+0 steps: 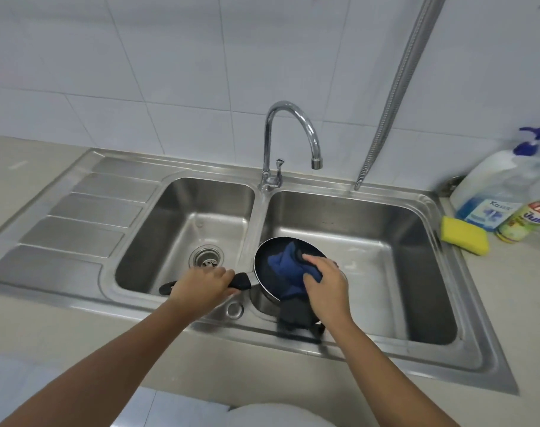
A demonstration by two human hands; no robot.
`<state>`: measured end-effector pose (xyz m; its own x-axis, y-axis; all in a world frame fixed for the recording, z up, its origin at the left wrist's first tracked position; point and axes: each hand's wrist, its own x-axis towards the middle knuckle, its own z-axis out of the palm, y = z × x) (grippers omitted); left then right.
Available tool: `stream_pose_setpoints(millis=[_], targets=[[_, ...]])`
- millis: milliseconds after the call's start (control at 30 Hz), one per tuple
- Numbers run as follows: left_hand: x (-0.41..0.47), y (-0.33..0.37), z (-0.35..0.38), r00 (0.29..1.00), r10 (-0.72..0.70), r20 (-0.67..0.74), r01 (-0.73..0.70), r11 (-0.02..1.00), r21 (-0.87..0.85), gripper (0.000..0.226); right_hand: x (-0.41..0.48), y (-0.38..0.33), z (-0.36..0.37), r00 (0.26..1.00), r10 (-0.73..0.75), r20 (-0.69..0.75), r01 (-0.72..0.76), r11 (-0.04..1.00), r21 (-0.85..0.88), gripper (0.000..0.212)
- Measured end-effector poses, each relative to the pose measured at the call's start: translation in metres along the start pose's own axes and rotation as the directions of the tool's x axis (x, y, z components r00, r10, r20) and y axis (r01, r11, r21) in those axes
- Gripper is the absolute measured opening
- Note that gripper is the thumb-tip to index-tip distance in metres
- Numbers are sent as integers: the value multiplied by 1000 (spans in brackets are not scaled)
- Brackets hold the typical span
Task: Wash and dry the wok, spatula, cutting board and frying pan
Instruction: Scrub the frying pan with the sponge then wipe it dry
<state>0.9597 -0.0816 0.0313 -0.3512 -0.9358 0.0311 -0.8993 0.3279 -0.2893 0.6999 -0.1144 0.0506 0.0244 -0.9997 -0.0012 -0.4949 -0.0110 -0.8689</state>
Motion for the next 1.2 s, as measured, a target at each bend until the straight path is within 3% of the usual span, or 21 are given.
stream_pose_setpoints(millis=[200,367,500,667,833,900,1067,1200], targets=[[40,54,-40,978,-209,18,208,956,-205,43,6,-2,-82,946,-132,-298,162,983,81,38],[78,101,-69,928,-289,234,357,868,-345,48,16,-5,-149,856,-189,-482,270,957,104,36],[94,127,-79,909,-293,296,403,796,-452,54,26,14,-173,865,-203,-459,266,961,76,37],[110,162,-101,933,-231,278,345,796,-497,54,40,18,-165,887,-258,-383,300,953,51,38],[105,178,-105,927,-235,293,363,766,-530,57,61,26,-169,870,-420,-259,363,900,-241,44],[97,178,-103,919,-252,304,385,742,-550,62,84,29,-187,883,-390,-262,330,912,-244,42],[86,183,-105,857,-382,346,511,543,-666,57,97,54,-209,913,-187,-362,177,982,-60,37],[95,188,-117,840,-341,421,526,324,-786,50,40,55,-168,854,-418,-308,399,908,-126,33]])
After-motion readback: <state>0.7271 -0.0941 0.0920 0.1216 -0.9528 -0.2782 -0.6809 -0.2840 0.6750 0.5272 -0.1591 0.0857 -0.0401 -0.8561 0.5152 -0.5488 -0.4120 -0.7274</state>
